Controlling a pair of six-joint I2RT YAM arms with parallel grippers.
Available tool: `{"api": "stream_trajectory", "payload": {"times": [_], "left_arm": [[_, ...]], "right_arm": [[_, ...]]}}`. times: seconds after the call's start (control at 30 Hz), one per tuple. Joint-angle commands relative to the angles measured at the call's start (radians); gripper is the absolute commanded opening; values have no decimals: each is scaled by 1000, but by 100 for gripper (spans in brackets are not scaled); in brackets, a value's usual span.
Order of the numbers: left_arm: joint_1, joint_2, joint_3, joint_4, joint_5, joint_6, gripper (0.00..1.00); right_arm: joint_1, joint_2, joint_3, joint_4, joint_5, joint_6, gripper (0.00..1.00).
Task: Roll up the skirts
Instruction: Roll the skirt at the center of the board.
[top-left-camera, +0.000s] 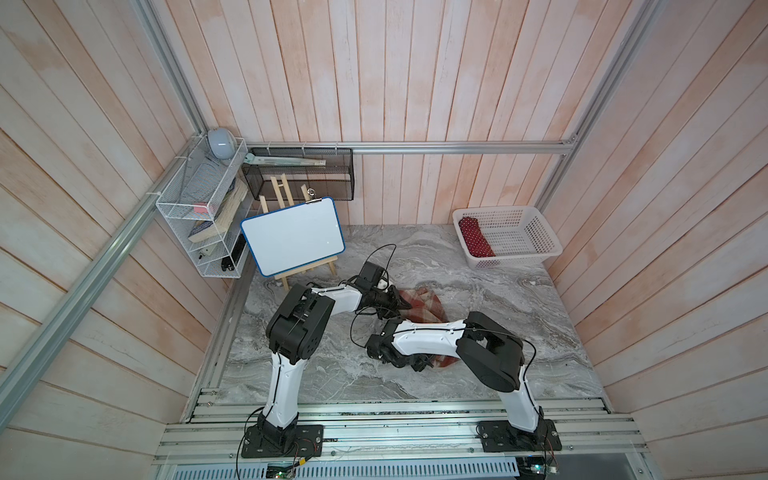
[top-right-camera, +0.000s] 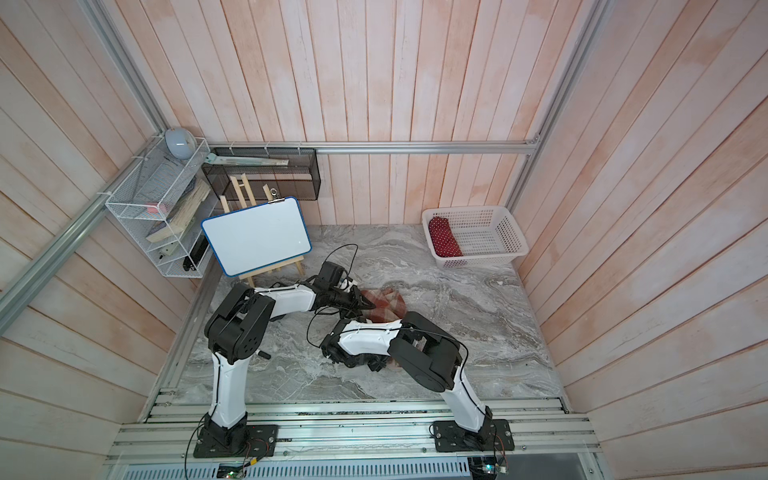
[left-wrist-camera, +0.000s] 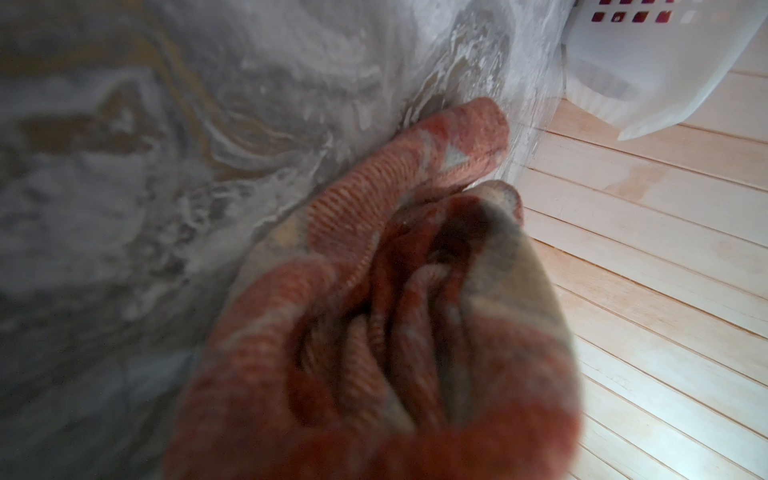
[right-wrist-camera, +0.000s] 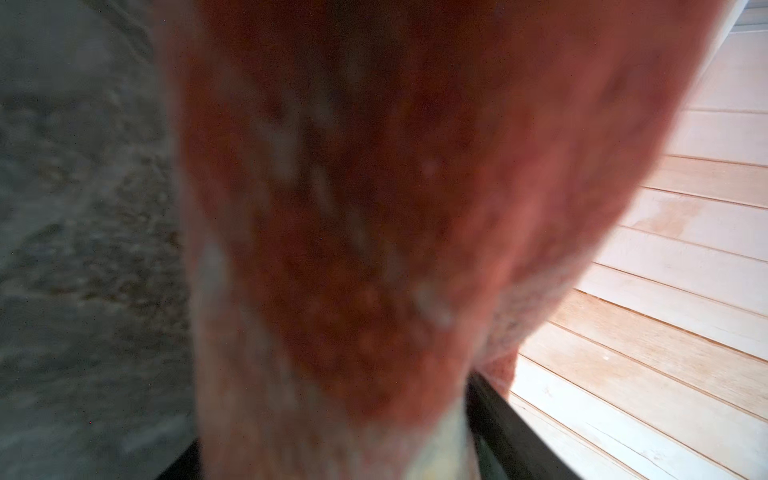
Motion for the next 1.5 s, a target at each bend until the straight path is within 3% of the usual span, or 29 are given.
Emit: {"api": "stream_trajectory", "payload": {"times": [0.0,0.03,0.13,0.27,0.33,0.43,0.7,0.83,0.87,0.93,0.97,1.23,1.47], "left_arm": [[2,17,-18,-8,27,3,10],[2,15,-19,-3,28,3,10],[6,6,-26,14,24,2,10],[16,-22,-57,75,10,-20,17],[20,-31,-61,84,0,-19,19],[24,-36,-54,88,-8,-13,32],[28,-52,-93,168,-25,-48,43],[31,-88,-97,154,-64,-23,46],[33,-109,-100,157,-88,-16,52],[35,-159,-99,149,-142,7,90],[34,-186,-94,145,-169,22,100],[40,-248,-42,150,-203,46,100],[43,-272,-78,128,-157,115,100]], "right_arm": [[-47,15,-33,-7,15,16,72],[-55,14,-40,2,8,10,69],[-87,-5,-59,49,-26,-24,45],[-126,-36,-73,106,-86,-78,9],[-133,-44,-75,123,-111,-101,0],[-135,-64,-64,136,-147,-128,0],[-139,-124,-31,143,-251,-183,0],[-159,-197,-72,212,-396,-210,0],[-164,-216,-82,226,-426,-217,0],[-175,-240,-90,230,-465,-219,0],[-180,-254,-95,236,-486,-223,0],[-286,-372,-158,354,-793,-256,0],[-475,-478,-324,517,-1140,-237,0]]}}
